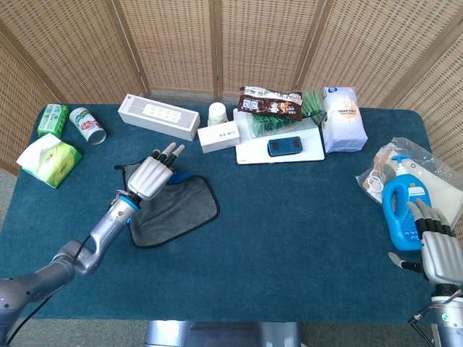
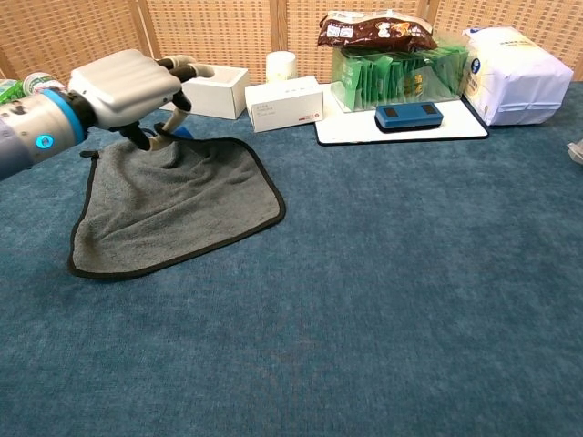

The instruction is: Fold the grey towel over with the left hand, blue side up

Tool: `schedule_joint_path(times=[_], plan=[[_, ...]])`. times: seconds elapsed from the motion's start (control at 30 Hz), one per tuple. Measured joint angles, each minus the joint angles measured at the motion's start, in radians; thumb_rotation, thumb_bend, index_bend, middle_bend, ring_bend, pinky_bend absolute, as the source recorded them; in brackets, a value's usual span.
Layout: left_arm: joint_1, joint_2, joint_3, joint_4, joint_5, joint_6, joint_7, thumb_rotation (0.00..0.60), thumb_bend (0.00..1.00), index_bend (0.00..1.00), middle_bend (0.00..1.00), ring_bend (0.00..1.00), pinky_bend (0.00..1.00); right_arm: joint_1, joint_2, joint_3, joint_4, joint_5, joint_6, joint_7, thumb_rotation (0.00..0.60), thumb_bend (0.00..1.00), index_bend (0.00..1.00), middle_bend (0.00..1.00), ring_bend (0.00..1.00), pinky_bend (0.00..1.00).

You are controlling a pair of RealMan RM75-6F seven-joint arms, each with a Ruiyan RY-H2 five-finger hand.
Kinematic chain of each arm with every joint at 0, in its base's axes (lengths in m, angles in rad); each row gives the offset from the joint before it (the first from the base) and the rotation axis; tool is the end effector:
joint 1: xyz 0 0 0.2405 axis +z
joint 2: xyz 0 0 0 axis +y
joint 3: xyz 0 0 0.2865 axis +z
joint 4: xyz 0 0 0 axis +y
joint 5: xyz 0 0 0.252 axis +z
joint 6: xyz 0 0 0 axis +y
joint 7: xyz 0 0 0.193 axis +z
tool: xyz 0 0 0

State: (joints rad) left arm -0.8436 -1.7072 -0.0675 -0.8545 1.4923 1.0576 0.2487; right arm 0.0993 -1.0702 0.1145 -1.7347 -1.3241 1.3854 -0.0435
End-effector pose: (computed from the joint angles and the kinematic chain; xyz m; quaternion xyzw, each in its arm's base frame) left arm -0.1857 0.4859 -0.0695 -0.8052 -0.0945 -0.3309 0.4830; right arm -0.3558 -0.2525 0.1420 0.5485 -0.4451 0.3665 0.6056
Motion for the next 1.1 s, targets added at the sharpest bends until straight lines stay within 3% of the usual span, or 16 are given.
schedule_joint_path(times=[0.3,0.53,1.1], plan=[[0.077,0.151,0.020,-0.290,-0.013,0.043,0.072,0.600,0.73,0.77,0.00,0.04,0.34,0.002,-0.001,-0.006,-0.004,-0.010,-0.001,-0.003,0.600,0.00,0.00,0.00,0.00,0.00],[0.141,0.234,0.053,-0.443,-0.037,0.046,0.104,0.600,0.72,0.77,0.00,0.04,0.34,0.003,-0.002,-0.008,-0.004,-0.012,-0.004,-0.006,0.600,0.00,0.00,0.00,0.00,0.00],[0.216,0.274,0.104,-0.529,-0.020,0.035,0.037,0.600,0.72,0.77,0.00,0.02,0.33,0.007,-0.006,-0.007,0.001,-0.002,-0.009,-0.011,0.600,0.00,0.00,0.00,0.00,0.00]])
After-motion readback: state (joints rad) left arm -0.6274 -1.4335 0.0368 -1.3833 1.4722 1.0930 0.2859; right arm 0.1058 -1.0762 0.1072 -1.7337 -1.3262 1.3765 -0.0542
